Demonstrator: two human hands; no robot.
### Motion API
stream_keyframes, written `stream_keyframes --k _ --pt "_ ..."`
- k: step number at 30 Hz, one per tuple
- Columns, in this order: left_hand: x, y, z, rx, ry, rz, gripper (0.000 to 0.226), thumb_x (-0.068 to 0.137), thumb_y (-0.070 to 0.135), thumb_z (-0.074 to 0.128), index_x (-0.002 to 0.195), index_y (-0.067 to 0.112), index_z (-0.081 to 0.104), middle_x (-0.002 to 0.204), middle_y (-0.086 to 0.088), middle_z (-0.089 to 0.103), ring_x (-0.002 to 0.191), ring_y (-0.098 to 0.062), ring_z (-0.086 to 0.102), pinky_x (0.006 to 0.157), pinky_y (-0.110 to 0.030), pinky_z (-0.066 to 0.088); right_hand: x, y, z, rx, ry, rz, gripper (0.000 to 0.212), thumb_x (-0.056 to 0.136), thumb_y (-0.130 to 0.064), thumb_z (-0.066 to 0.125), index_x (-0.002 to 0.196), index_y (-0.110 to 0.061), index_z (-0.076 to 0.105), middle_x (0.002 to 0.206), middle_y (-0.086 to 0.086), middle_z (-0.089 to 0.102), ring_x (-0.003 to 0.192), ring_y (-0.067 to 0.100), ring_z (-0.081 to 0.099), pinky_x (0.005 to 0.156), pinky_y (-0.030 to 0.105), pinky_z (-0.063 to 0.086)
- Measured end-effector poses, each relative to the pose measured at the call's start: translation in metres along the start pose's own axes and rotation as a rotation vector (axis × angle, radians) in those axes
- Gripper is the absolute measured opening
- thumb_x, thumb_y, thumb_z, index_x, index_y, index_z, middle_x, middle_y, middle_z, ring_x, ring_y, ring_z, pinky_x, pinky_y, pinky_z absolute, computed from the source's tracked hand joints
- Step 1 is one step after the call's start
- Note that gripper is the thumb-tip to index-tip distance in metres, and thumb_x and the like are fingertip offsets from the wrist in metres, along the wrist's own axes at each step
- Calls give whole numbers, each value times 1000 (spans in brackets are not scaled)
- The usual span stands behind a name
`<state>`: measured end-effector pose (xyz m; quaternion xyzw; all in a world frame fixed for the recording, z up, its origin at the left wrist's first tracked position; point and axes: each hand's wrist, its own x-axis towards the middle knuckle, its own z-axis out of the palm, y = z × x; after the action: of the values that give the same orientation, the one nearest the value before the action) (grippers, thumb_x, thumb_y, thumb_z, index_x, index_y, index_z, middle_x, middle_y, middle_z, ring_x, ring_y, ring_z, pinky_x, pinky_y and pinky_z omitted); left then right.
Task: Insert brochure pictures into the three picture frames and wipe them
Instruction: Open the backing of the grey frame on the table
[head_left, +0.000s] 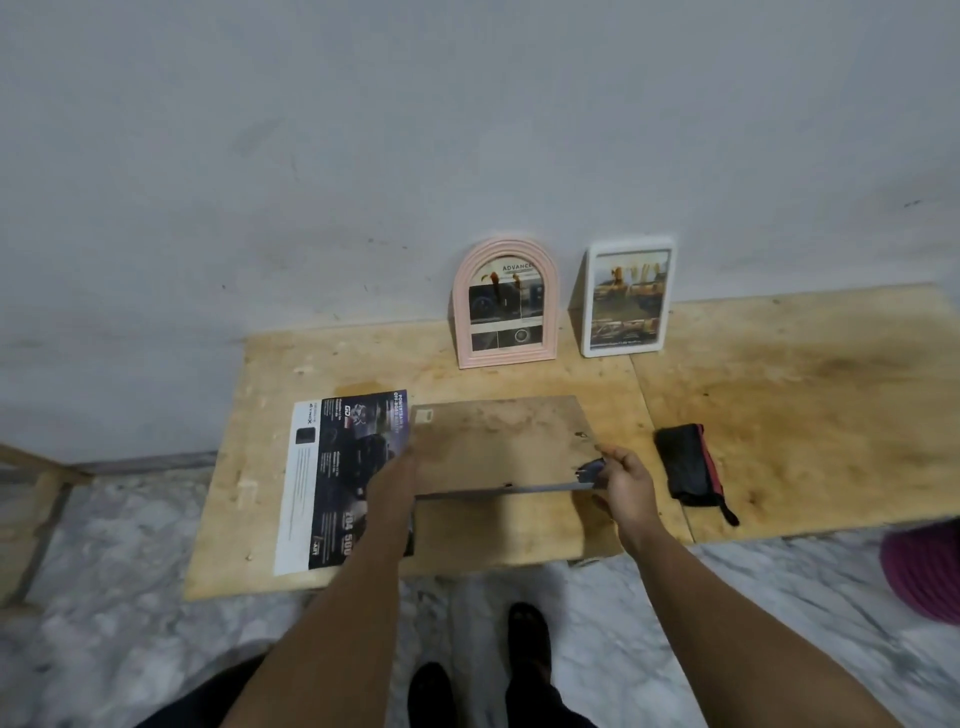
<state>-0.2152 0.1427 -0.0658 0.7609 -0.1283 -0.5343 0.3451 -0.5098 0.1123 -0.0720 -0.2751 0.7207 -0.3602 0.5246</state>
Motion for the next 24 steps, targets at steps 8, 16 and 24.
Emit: stream_keyframes --k 8,16,24 --pt "0 -25 24 99 119 0 23 101 36 60 101 13 59 89 -4 59 79 -18 53 85 -36 41 32 7 -13 -331 -173 -93 32 97 -3 61 128 -8 62 123 3 67 113 24 64 94 34 52" --pt "11 -38 34 521 172 170 30 98 33 62 100 4 70 91 -14 64 98 -39 66 80 -37 45 40 -2 -15 -838 -204 -257 28 93 -22 64 118 -12 71 112 12 69 98 32 67 84 40 55" --pt "15 -41 32 611 134 178 37 98 37 60 120 7 66 109 -12 64 107 -38 62 85 -37 44 40 -1 -8 -745 -189 -151 14 87 -23 69 81 -11 72 77 8 73 70 25 67 68 43 57"
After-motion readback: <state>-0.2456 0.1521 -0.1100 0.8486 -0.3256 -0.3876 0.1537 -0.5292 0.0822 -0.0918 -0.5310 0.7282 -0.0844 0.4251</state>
